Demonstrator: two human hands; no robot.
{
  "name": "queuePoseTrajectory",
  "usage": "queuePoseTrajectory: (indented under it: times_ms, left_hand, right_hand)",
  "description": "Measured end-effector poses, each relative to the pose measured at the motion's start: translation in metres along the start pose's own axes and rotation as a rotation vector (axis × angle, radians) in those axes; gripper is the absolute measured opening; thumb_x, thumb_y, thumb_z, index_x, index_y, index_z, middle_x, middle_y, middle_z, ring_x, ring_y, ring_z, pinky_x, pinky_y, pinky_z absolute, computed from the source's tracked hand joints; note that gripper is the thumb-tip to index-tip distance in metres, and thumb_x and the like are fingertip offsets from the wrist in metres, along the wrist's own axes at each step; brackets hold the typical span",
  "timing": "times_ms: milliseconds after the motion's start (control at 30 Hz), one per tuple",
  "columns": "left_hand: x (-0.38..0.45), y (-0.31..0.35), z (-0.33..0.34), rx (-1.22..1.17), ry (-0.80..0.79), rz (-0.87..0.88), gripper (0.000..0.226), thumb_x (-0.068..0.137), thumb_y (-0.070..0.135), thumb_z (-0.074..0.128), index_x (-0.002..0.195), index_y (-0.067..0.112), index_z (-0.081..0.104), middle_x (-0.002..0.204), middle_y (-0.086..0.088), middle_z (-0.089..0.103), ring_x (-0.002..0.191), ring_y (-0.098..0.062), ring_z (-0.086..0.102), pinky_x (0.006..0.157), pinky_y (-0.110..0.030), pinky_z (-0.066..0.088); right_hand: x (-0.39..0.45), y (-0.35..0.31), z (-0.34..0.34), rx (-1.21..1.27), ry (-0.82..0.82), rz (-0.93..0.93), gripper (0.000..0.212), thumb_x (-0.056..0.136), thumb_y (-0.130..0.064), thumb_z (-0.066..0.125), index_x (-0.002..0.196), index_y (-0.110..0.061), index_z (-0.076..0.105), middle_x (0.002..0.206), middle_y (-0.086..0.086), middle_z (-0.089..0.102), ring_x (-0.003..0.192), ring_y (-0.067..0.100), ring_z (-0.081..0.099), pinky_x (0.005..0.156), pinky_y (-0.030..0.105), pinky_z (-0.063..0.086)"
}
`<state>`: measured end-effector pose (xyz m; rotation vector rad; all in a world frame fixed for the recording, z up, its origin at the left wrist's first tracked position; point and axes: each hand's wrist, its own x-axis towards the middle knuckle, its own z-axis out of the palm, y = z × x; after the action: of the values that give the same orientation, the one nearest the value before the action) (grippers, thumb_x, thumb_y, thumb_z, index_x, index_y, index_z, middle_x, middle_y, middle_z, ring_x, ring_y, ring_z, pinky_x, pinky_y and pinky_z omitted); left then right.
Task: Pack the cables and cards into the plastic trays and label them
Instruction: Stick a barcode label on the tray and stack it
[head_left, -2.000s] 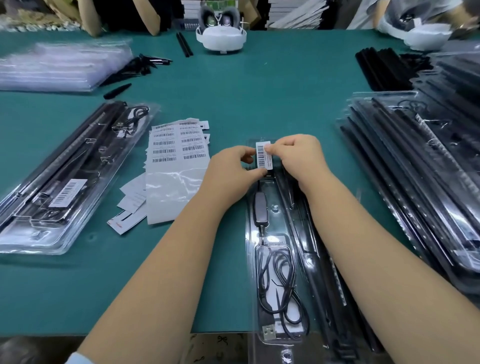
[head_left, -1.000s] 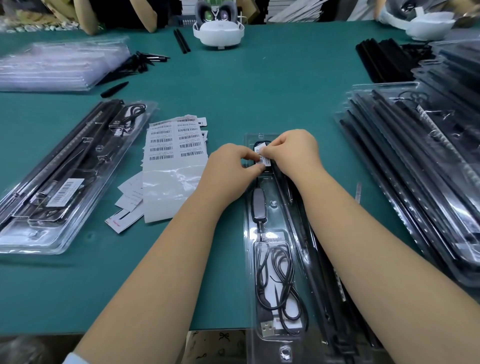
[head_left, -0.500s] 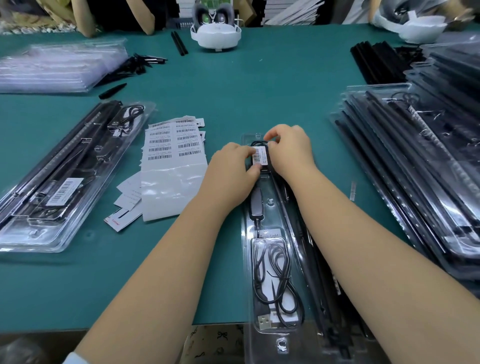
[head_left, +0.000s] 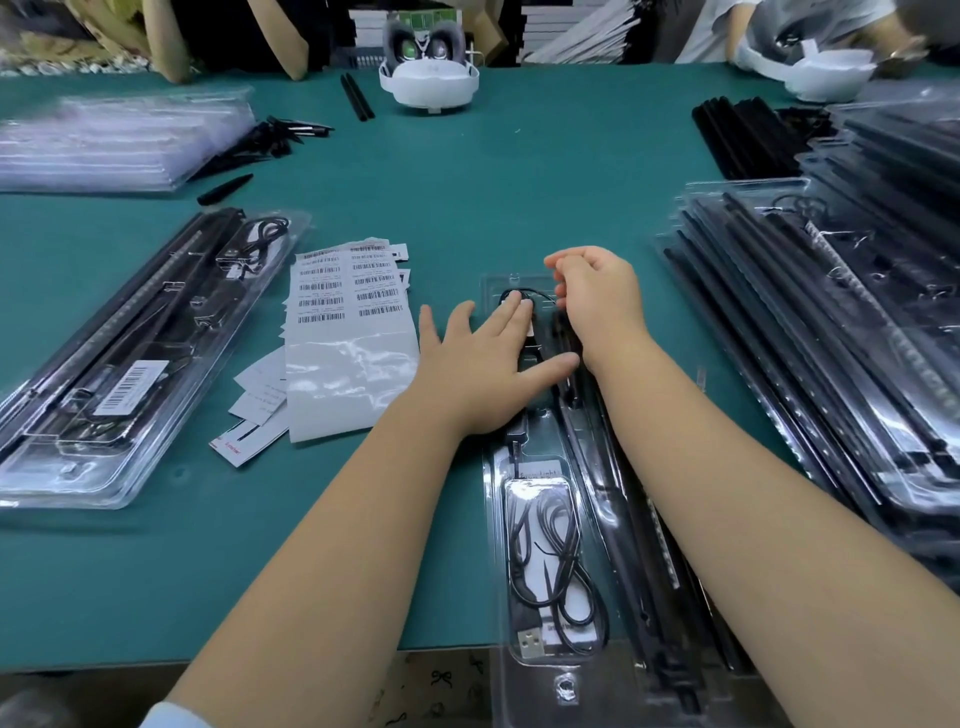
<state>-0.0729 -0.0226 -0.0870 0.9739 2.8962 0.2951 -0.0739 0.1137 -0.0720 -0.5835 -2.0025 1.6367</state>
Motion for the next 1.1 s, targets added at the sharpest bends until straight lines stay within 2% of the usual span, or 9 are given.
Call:
queuePoseTrajectory:
  times_ms: [200, 433, 700, 800, 867, 900, 967, 1033, 1100]
  left_hand:
    - [0.003, 0.013, -0.003, 0.070, -0.018, -0.037, 0.078, 0.087, 0.065, 0.015, 0.153, 0.025, 0.004, 0.161, 0.008, -0.004, 0.146, -0.028, -0.007, 0.106, -0.065, -0.018]
    - [0.004, 0.013, -0.007, 0.131, -0.066, -0.003, 0.079, 0.086, 0.063, 0.014, 0.152, 0.022, 0.002, 0.161, 0.000, -0.003, 0.142, -0.034, 0.009, 0.105, -0.069, -0.014]
    - [0.002, 0.021, -0.009, 0.188, -0.074, -0.055, 0.085, 0.089, 0.069, 0.011, 0.153, 0.014, 0.000, 0.161, -0.003, -0.004, 0.146, -0.030, -0.011, 0.106, -0.067, -0.016]
    - [-0.007, 0.026, -0.011, 0.245, -0.034, -0.032, 0.079, 0.092, 0.065, 0.011, 0.153, 0.016, 0.005, 0.161, 0.000, 0.005, 0.146, -0.032, -0.002, 0.111, -0.061, -0.013]
    - [-0.013, 0.029, -0.013, 0.248, -0.021, 0.001, 0.074, 0.094, 0.063, 0.015, 0.151, 0.015, 0.016, 0.158, 0.000, 0.019, 0.142, -0.033, 0.016, 0.114, -0.055, 0.003]
    - [-0.016, 0.028, -0.015, 0.236, -0.010, 0.026, 0.070, 0.095, 0.061, 0.020, 0.147, 0.015, 0.027, 0.153, -0.001, 0.032, 0.134, -0.033, 0.029, 0.111, -0.051, 0.017]
    - [-0.019, 0.021, -0.022, 0.175, 0.054, 0.074, 0.053, 0.095, 0.057, 0.032, 0.123, 0.017, 0.053, 0.123, -0.001, 0.058, 0.110, -0.029, 0.049, 0.082, -0.037, 0.038]
    - [-0.020, 0.015, -0.029, 0.042, 0.125, 0.040, 0.043, 0.094, 0.052, 0.039, 0.098, 0.018, 0.066, 0.095, -0.001, 0.066, 0.093, -0.026, 0.058, 0.062, -0.030, 0.039]
    - [-0.020, 0.011, -0.032, -0.062, 0.198, -0.046, 0.041, 0.092, 0.048, 0.043, 0.094, 0.018, 0.070, 0.086, -0.002, 0.067, 0.084, -0.025, 0.060, 0.060, -0.028, 0.042]
  right_hand:
    - [0.000, 0.000, 0.000, 0.081, 0.028, 0.026, 0.026, 0.086, -0.008, 0.048, 0.070, -0.022, 0.063, 0.065, -0.006, 0.056, 0.061, 0.009, 0.048, 0.068, 0.032, 0.045]
    - [-0.001, -0.001, 0.000, 0.049, 0.010, 0.022, 0.025, 0.086, -0.009, 0.048, 0.071, -0.021, 0.063, 0.066, -0.006, 0.056, 0.061, 0.010, 0.048, 0.067, 0.031, 0.045]
    - [-0.001, -0.001, 0.000, 0.035, 0.016, 0.023, 0.025, 0.086, -0.011, 0.048, 0.070, -0.023, 0.063, 0.067, -0.007, 0.057, 0.064, 0.010, 0.050, 0.071, 0.034, 0.047]
    - [-0.001, -0.001, 0.001, 0.028, 0.020, 0.016, 0.024, 0.086, -0.011, 0.049, 0.069, -0.023, 0.062, 0.066, -0.007, 0.057, 0.063, 0.010, 0.049, 0.069, 0.032, 0.046]
    - [-0.001, -0.001, 0.001, 0.025, 0.021, 0.013, 0.024, 0.086, -0.011, 0.050, 0.069, -0.022, 0.062, 0.065, -0.007, 0.056, 0.063, 0.010, 0.048, 0.068, 0.033, 0.045]
    - [-0.001, 0.000, 0.000, 0.029, 0.020, 0.013, 0.024, 0.086, -0.011, 0.050, 0.069, -0.022, 0.062, 0.065, -0.007, 0.055, 0.063, 0.010, 0.048, 0.067, 0.032, 0.045]
    - [-0.001, -0.001, 0.000, 0.040, 0.021, 0.021, 0.023, 0.086, -0.012, 0.050, 0.069, -0.022, 0.062, 0.065, -0.007, 0.055, 0.062, 0.009, 0.048, 0.065, 0.031, 0.044]
    - [-0.002, -0.001, -0.001, 0.076, 0.027, 0.039, 0.022, 0.086, -0.011, 0.051, 0.068, -0.021, 0.062, 0.064, -0.007, 0.055, 0.058, 0.007, 0.048, 0.061, 0.026, 0.044]
    - [-0.002, -0.004, -0.002, 0.153, 0.036, 0.072, 0.020, 0.085, -0.010, 0.053, 0.069, -0.018, 0.062, 0.064, -0.006, 0.054, 0.053, 0.004, 0.047, 0.053, 0.018, 0.043]
